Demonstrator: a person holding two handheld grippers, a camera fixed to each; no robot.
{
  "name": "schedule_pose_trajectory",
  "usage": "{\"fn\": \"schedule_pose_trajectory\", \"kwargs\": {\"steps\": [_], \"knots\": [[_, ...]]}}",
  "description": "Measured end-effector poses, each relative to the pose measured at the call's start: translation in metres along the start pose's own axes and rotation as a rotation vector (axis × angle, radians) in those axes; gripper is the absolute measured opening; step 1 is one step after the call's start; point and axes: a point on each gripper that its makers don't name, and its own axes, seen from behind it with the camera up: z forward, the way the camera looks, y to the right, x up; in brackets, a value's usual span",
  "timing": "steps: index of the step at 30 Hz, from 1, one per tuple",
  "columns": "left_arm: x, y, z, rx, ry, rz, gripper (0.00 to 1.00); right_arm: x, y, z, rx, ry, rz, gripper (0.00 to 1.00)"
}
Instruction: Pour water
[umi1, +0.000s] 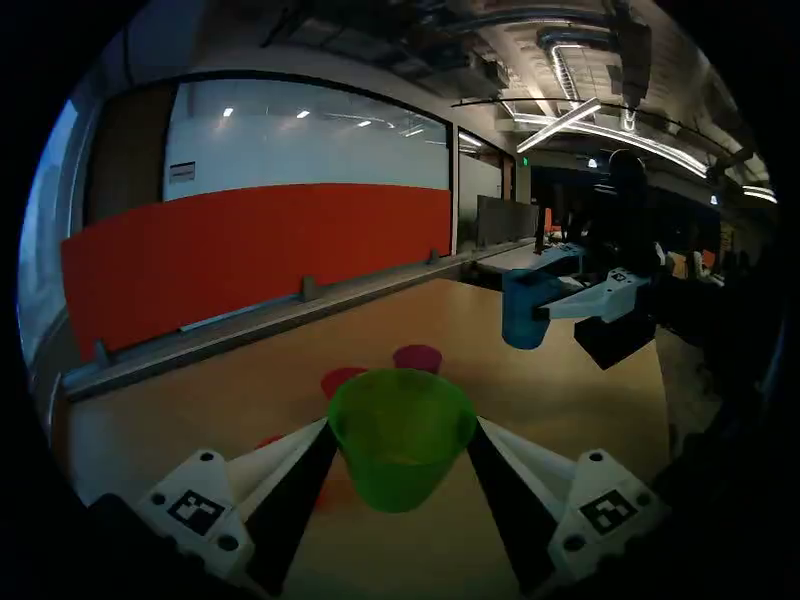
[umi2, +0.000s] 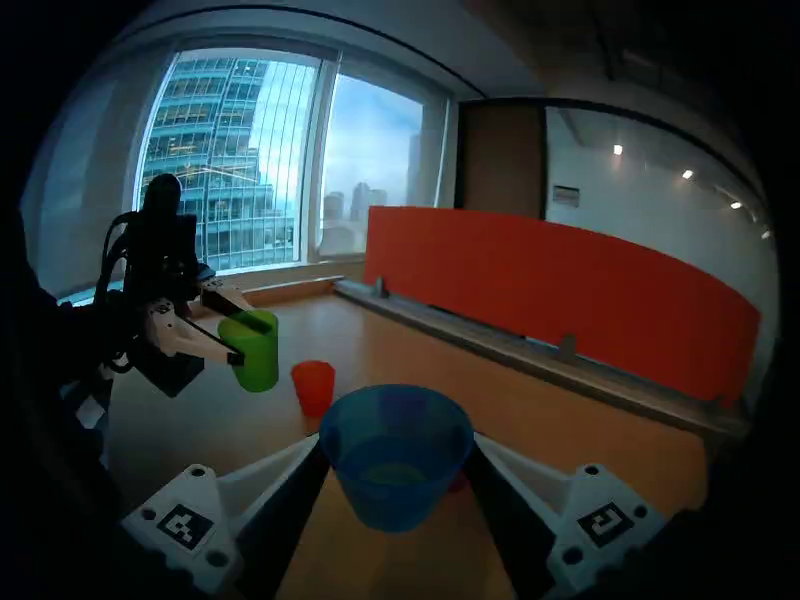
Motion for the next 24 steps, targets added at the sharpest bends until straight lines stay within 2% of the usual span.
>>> {"fn": "schedule_pose_trajectory", "kwargs": {"steps": [11,24], "knots": [[0.033,-0.004,-0.014,0.023,0.091,-0.013,0.88,0.023,0.002,-0.001,-0.006,0.056,-0.010,0.91],[0.050,-0.008,-0.022,0.029,0.151,-0.043,0.87,0.048,0.001,-0.002,-0.010,0.111,-0.023,0.91]]}}
